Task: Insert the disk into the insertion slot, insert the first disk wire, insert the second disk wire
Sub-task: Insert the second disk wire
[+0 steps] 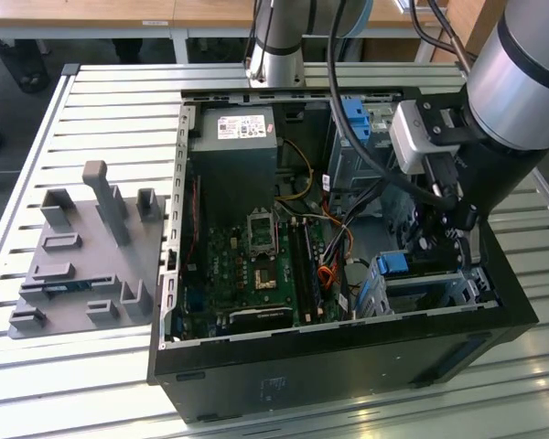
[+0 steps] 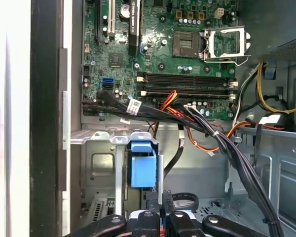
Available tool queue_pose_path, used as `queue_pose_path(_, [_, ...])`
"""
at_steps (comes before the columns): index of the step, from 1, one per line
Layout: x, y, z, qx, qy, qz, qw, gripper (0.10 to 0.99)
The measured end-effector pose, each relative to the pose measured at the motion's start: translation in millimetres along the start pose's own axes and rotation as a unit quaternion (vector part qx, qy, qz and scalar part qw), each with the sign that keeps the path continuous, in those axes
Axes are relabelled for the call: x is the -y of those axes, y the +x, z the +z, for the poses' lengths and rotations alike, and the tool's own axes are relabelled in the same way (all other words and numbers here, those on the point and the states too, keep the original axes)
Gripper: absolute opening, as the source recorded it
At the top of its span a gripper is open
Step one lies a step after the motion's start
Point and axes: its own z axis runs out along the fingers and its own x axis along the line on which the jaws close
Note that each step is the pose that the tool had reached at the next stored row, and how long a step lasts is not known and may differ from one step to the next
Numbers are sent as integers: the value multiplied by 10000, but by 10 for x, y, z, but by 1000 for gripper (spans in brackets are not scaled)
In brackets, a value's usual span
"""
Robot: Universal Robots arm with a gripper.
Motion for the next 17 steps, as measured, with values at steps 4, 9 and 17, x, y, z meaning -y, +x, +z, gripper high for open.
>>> queue_pose_path(4, [12,23,16,6,-2,-10,10000,149])
queue_pose_path(9, [32,25,29,6,-6,-41,10000,149])
queue_pose_path(17, [50,32,44,7,-5,-38,10000,149])
